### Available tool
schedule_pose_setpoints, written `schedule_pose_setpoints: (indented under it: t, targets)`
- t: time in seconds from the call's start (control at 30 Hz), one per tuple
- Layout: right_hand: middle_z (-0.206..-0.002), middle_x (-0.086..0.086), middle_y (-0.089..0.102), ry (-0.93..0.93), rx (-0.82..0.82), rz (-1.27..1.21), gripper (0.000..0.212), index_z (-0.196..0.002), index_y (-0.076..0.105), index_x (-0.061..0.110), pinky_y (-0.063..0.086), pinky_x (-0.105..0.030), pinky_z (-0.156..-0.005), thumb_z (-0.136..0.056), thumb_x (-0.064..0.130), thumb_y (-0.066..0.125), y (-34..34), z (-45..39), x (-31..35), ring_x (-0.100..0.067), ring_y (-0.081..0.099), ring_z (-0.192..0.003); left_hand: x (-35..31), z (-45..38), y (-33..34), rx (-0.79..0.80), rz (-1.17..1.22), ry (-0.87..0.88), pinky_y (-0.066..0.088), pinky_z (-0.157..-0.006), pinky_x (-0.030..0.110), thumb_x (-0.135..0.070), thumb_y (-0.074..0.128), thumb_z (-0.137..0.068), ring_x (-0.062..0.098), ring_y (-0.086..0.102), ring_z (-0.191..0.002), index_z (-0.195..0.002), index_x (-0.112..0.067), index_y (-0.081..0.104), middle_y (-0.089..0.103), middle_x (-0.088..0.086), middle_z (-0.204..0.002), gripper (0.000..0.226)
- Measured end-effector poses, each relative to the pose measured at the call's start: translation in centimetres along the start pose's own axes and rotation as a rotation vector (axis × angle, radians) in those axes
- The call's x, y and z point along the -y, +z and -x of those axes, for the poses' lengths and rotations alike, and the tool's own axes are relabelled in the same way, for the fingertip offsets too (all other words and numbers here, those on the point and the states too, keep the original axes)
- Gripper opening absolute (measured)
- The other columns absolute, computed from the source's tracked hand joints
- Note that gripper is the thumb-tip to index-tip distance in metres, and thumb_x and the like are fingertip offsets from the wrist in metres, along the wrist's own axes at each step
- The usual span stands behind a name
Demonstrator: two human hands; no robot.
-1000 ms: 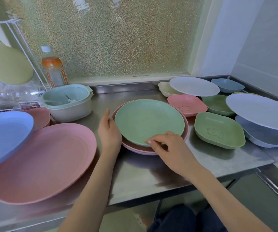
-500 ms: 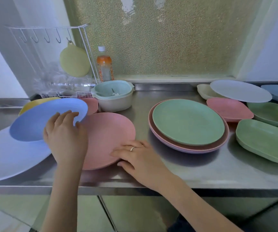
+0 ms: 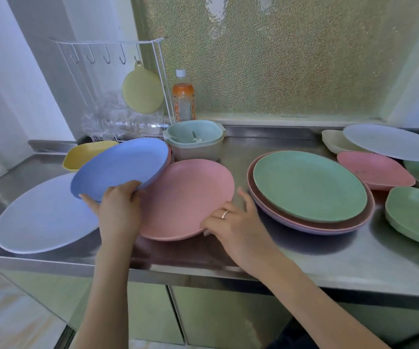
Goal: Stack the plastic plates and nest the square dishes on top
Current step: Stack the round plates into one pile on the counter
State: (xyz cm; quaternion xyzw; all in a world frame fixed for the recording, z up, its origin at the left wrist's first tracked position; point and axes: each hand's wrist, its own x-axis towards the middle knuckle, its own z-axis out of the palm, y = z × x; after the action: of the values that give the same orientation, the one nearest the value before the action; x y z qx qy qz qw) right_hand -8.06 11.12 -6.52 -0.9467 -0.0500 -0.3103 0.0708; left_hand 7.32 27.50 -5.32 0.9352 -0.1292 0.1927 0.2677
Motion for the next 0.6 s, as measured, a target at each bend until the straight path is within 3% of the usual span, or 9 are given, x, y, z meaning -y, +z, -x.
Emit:
schedule_pose_setpoints:
  t: [0.07,0.2,0.3,0.37,0.47,0.6]
  targets:
    - [-0.070,0.009,0.067,-0.001,-0.024,0.056,0.014,-0.073,0.068,0.020,0.029,-0.062,-0.103,-0.068,0.007,0.068,-1.2,0.1,-1.0,-0.019,0.061,-0.079,-0.4,-0.1,-0.4,0.004,0.047,0.062,-0.005,-0.110,0.060,-0.003,0.049,-0.083,0.033,0.051,-0.076,-0.066,-0.011,0.058,0.057,0.007,-0.059,0.021]
    - [-0.071,0.006,0.069,0.081,-0.050,0.114,0.019,-0.075,0.071,0.017,0.034,-0.059,-0.102,-0.064,0.004,0.079,-3.2,1.2,-3.4,-0.020,0.063,-0.079,-1.4,0.0,-0.8,-0.008,0.114,0.132,0.001,-0.110,0.059,-0.005,0.054,-0.087,0.032,0.050,-0.073,-0.072,-0.011,0.061,0.053,0.005,-0.060,0.017]
    - [-0.073,0.003,0.070,0.201,-0.120,0.115,0.005,-0.077,0.071,0.016,0.037,-0.054,-0.101,-0.073,0.015,0.068,-4.2,2.3,-5.1,-0.022,0.062,-0.080,-2.5,0.5,-0.5,-0.021,0.152,0.193,0.003,-0.110,0.060,-0.009,0.055,-0.089,0.034,0.058,-0.086,-0.089,-0.014,0.068,0.065,0.010,-0.074,0.014]
    - [-0.075,0.000,0.071,0.297,-0.157,0.132,0.013,-0.080,0.071,0.015,0.037,-0.050,-0.099,-0.078,0.017,0.058,-4.8,3.1,-6.1,-0.025,0.061,-0.080,-3.4,0.9,0.0,-0.044,0.172,0.252,0.009,-0.108,0.066,-0.011,0.055,-0.088,0.034,0.059,-0.088,-0.088,-0.015,0.069,0.067,0.011,-0.077,0.014]
    - [-0.079,-0.002,0.073,0.438,-0.166,0.169,0.016,-0.086,0.072,0.014,0.035,-0.052,-0.099,-0.079,0.002,0.064,-5.8,4.5,-7.1,-0.031,0.063,-0.080,-4.7,1.6,0.9,-0.063,0.196,0.303,0.013,-0.105,0.069,-0.012,0.054,-0.085,0.034,0.060,-0.086,-0.087,-0.014,0.070,0.066,0.008,-0.074,0.016]
    - [-0.083,0.000,0.074,0.543,-0.165,0.172,0.017,-0.093,0.073,0.017,0.037,-0.052,-0.097,-0.083,0.006,0.066,-6.9,6.2,-8.5,-0.030,0.062,-0.085,-5.8,2.4,2.6,-0.075,0.215,0.338,0.006,-0.110,0.064,-0.008,0.059,-0.085,0.032,0.060,-0.090,-0.095,-0.014,0.071,0.067,0.004,-0.077,0.017]
